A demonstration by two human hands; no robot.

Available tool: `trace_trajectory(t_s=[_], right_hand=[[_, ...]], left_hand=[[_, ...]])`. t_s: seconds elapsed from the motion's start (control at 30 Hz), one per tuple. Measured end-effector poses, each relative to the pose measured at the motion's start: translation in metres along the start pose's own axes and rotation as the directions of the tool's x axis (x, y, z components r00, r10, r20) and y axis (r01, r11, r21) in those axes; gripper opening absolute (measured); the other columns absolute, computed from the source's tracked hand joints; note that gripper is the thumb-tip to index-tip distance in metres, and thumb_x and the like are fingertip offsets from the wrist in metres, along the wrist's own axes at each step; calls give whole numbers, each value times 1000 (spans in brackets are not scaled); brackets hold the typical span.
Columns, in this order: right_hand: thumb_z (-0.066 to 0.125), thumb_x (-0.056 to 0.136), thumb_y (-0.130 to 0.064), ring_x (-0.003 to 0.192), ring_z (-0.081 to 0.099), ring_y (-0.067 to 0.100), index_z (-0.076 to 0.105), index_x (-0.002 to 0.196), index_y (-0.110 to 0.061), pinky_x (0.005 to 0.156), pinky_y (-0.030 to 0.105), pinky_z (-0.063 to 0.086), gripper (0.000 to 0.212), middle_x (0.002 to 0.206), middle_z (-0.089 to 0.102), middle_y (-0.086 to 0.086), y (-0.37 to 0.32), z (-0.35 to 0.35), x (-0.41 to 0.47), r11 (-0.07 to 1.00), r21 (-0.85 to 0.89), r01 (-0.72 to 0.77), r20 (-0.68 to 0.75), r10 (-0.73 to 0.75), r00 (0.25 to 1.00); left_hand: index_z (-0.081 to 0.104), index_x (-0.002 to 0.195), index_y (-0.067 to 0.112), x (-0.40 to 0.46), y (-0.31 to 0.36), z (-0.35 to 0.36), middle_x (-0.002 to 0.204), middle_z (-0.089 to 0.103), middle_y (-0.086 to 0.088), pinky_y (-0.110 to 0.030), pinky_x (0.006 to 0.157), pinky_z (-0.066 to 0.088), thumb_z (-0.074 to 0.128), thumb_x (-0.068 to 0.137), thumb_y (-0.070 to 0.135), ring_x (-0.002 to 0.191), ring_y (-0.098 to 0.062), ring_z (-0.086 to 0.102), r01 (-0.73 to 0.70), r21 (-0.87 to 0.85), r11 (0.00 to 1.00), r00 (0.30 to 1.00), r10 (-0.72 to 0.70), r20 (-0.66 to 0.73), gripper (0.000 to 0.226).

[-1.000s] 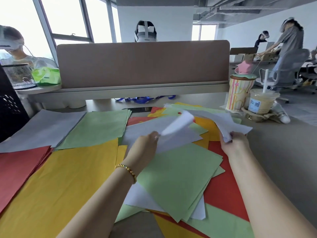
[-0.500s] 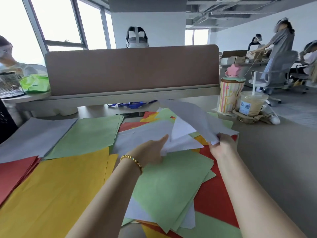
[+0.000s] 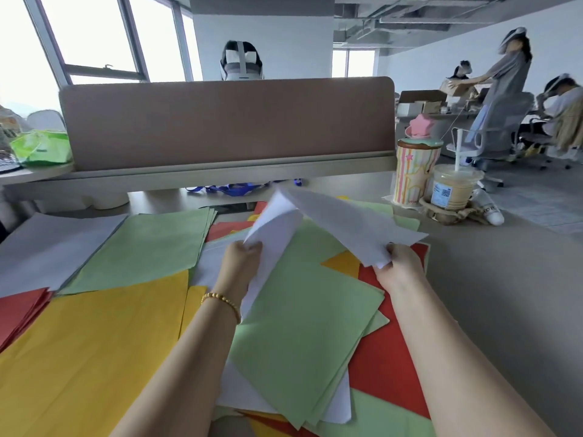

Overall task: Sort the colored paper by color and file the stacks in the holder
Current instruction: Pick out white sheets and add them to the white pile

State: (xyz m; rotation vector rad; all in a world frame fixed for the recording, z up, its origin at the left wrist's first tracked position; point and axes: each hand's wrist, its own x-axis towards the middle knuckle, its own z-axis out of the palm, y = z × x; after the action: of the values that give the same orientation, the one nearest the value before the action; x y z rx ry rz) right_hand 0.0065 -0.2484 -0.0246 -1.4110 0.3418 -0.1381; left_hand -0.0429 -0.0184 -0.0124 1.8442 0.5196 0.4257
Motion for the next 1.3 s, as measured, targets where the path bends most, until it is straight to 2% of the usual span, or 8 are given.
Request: trace_trajectory(t_s=[0.1,0.27,0.53,0.7,0.9,1.03,1.17,1.3], right_hand=[[35,92,1,66,47,22,53,97,-10,41,19,36,22,73,46,3,-10,4,-3,998,-61,1,-49,-4,999],[33,90,0,62,45,18,51,116,-9,50,23,31,33,82,51,4,-16,4,-7,949,-299,101,94,-76,993],[46,88,-1,61,55,20,54,77,-15,55,24,41,20,72,57,3,-28,0,-17,956,-276,99,218,-39,975],[48,88,-4,81,63,27,60,98,-11,69,29,46,17,93,66,12,-22,4,-10,944,-317,90,302,11,953],[44,95,-39,98,63,27,63,106,-17,74,32,47,31,114,65,10,-17,7,-8,960,-278,16,345,84,935],[36,81,-74,117,57,23,52,131,-25,99,42,46,72,127,58,-2,-17,4,4,987,-134,-86,391,133,911],[61,89,-19,96,64,27,63,112,-11,84,35,50,24,108,67,8,-12,11,-7,890,-439,120,365,54,929],[57,86,-6,98,58,25,57,121,-4,79,29,40,35,111,62,7,-13,4,0,934,-344,93,192,-26,981]], left_hand=[[48,56,7,0,1,-3,46,44,-5,-18,36,27,47,91,12,49,-22,35,5,-281,960,979,-62,-194,36],[48,62,18,-7,20,-3,61,43,-1,-27,53,30,48,85,19,66,-18,32,-200,-499,843,925,-5,-379,23],[66,84,9,-27,49,18,78,64,-6,-31,69,46,54,74,4,75,-21,58,-134,-463,876,979,189,74,16],[66,92,8,-33,51,19,78,64,-7,-28,65,48,57,84,10,73,-24,61,-50,-544,837,969,172,175,13],[27,144,31,-39,26,26,139,48,-12,-37,104,34,5,84,72,122,-27,51,193,-197,961,667,18,745,76],[27,146,28,-34,25,26,143,44,-6,-36,106,33,20,91,62,127,-23,46,131,-171,977,692,33,721,65],[41,139,22,-38,24,25,133,54,-2,-28,99,42,42,96,41,116,-16,54,29,-104,994,726,51,686,48],[43,136,15,-25,22,22,138,49,-9,-20,69,45,51,95,28,103,-20,56,-211,112,971,913,155,378,44]])
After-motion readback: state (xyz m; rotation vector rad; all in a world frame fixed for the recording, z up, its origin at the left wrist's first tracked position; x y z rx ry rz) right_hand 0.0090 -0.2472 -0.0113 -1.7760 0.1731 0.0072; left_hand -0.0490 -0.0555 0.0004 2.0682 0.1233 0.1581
